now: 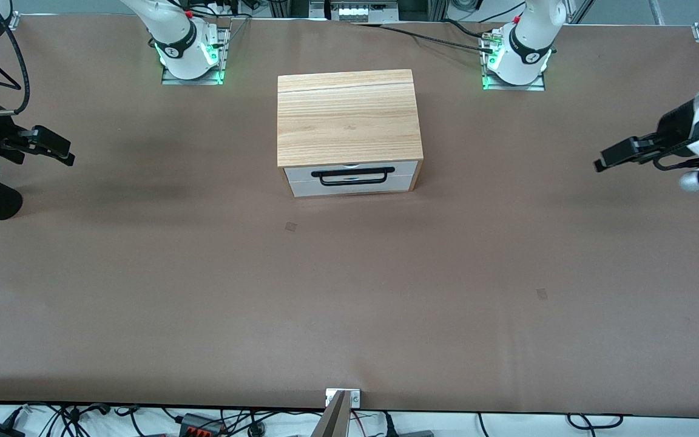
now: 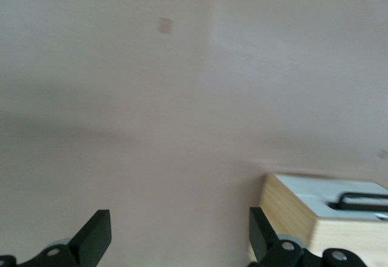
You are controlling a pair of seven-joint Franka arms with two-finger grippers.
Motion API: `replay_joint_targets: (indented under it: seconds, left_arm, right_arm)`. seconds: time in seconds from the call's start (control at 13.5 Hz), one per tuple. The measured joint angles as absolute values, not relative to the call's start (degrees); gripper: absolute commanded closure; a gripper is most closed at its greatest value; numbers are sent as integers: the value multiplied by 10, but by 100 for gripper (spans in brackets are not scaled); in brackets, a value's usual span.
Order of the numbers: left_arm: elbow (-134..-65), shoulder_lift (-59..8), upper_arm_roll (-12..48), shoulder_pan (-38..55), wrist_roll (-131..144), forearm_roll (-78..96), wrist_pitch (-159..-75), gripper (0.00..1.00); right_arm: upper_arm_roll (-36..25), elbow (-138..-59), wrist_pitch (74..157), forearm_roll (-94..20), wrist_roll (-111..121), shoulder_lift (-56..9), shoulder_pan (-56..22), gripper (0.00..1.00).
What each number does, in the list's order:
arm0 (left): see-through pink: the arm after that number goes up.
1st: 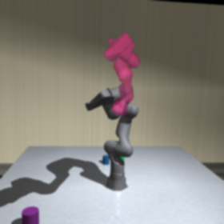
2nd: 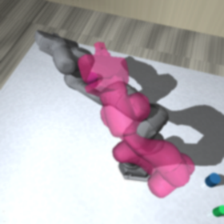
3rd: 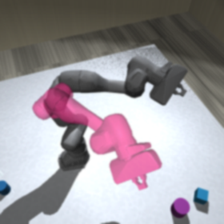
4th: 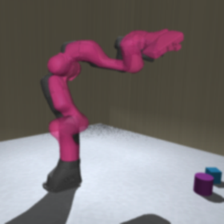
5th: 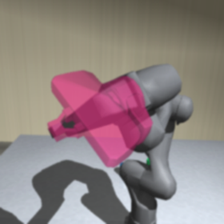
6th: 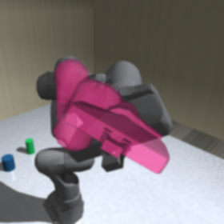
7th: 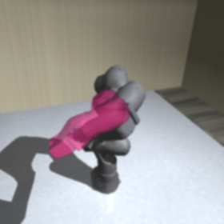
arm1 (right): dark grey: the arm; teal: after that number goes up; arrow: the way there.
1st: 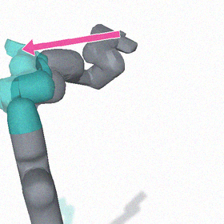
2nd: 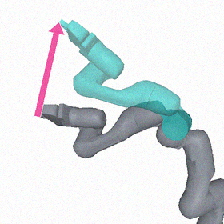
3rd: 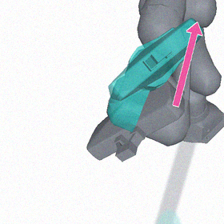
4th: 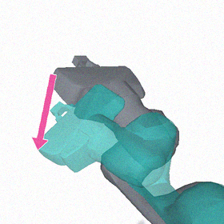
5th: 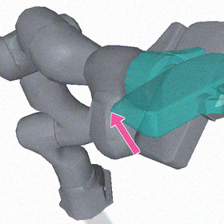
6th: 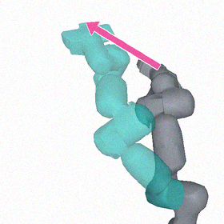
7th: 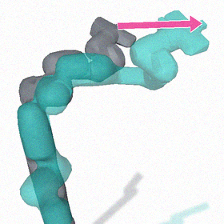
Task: Pull top drawer with both arms simultaneously
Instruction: 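Move the left and right grippers inward toward the drawer handle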
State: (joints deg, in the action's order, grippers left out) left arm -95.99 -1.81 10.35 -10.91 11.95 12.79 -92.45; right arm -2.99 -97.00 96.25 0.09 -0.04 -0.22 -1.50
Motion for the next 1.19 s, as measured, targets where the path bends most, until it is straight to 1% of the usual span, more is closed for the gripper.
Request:
replay_joint_targets:
  seconds: [0.22, 0.37, 0.52, 0.74, 0.96, 1.19]
  left_arm:
    - [-960, -37, 116, -104, 112, 181, -923, 0]
    - [-960, -49, 119, -100, 108, 217, -923, 0]
    - [-960, -65, 121, -90, 107, 263, -923, 0]
    - [-953, -102, 123, -76, 98, 327, -936, 0]
    - [-950, -150, 122, -78, -30, 390, -960, 0]
    - [-949, -203, 121, -92, -138, 469, -974, 0]
  right_arm:
    - [-30, -971, 962, 1, -1, -11, -15, 0]
    - [-28, -972, 963, -2, -1, -31, -17, 0]
    - [-24, -970, 965, -9, 0, -62, -31, 0]
    - [-19, -966, 970, -23, 10, -116, -80, 0]
    - [1, -951, 986, -117, 32, -169, -119, 0]
    - [3, -910, 1008, -186, 37, -217, -143, 0]
